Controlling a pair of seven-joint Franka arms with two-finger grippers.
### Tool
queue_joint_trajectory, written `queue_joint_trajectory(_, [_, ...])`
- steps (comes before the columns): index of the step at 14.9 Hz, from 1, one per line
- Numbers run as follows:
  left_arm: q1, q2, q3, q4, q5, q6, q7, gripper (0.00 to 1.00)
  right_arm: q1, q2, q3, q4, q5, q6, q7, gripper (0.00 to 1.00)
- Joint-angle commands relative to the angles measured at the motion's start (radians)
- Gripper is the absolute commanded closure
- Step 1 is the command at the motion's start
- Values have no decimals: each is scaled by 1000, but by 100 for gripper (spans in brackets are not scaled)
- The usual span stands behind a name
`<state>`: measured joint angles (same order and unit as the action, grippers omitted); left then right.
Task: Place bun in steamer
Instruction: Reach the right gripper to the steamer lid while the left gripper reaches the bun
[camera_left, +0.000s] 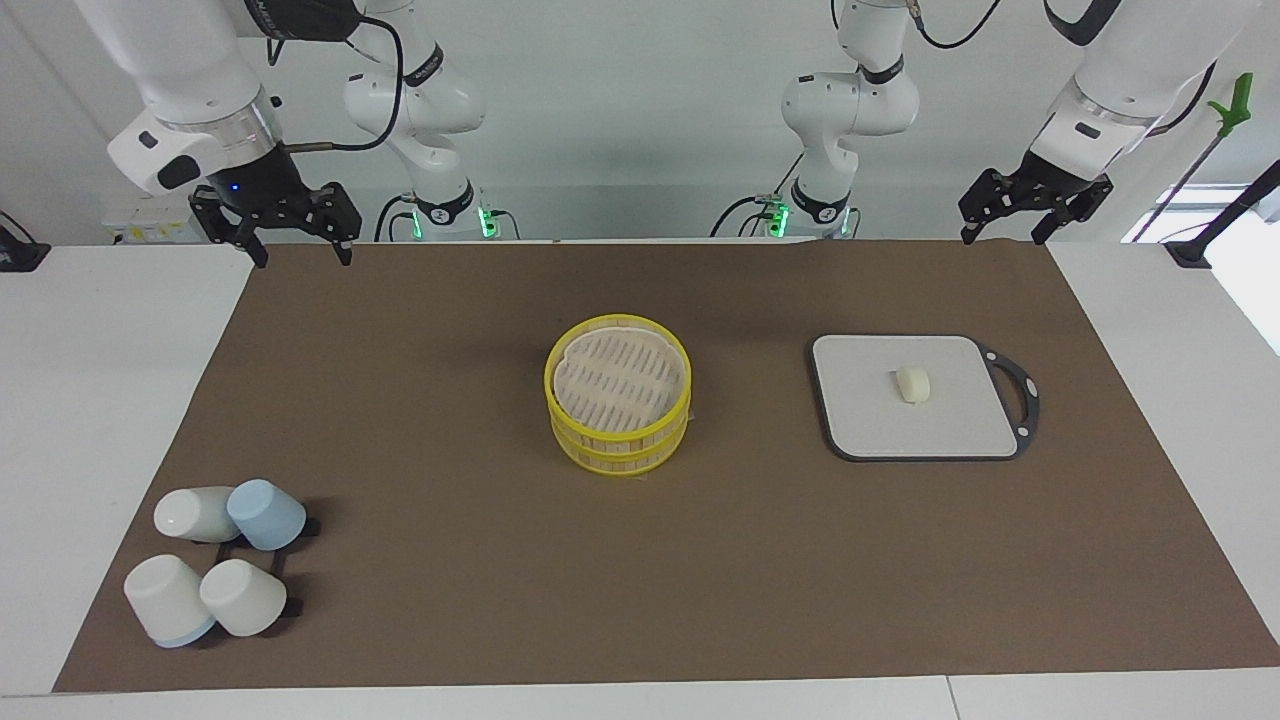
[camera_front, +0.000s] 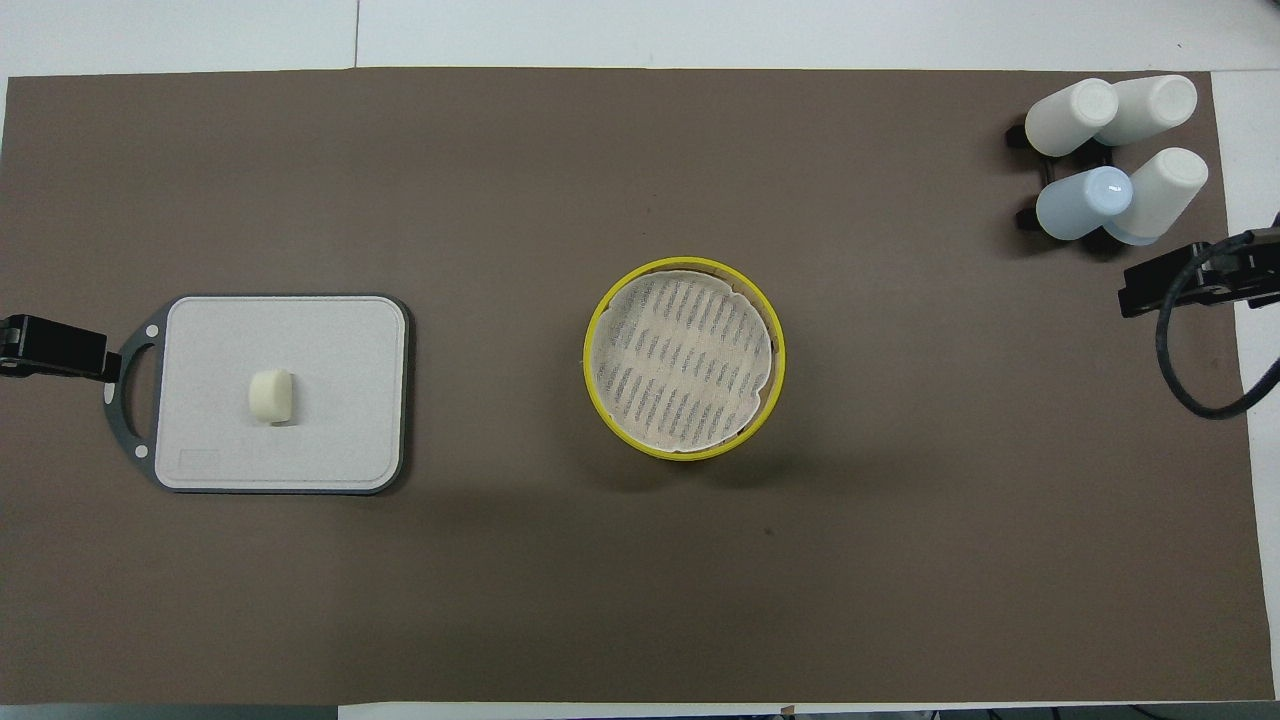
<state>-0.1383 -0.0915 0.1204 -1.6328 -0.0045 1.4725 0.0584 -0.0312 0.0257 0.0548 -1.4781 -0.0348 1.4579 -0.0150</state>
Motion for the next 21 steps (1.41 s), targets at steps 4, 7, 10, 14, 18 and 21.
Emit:
queue_joint_trajectory(4, [-7, -31, 5, -41, 12, -3, -14, 0, 16, -23, 11, -40, 30, 59, 24, 0])
queue_joint_trajectory(7, [-1, -97, 11, -172, 14, 76, -8, 0, 228, 17, 14, -54, 55, 154, 297, 0])
queue_joint_trajectory(10, [37, -226, 12, -458, 17, 274, -6, 0, 390, 110, 14, -44, 56, 266, 478, 0])
queue_joint_trajectory(14, [48, -183, 10, -694, 17, 582, -9, 0, 577, 265, 13, -65, 33, 520, 684, 0])
queue_joint_trajectory(18, [34, -6, 7, -760, 17, 843, -8, 0, 644, 350, 11, -93, -28, 604, 736, 0])
queue_joint_trajectory(21, [29, 82, 5, -760, 17, 936, -5, 0, 683, 408, 13, -106, -142, 633, 757, 0])
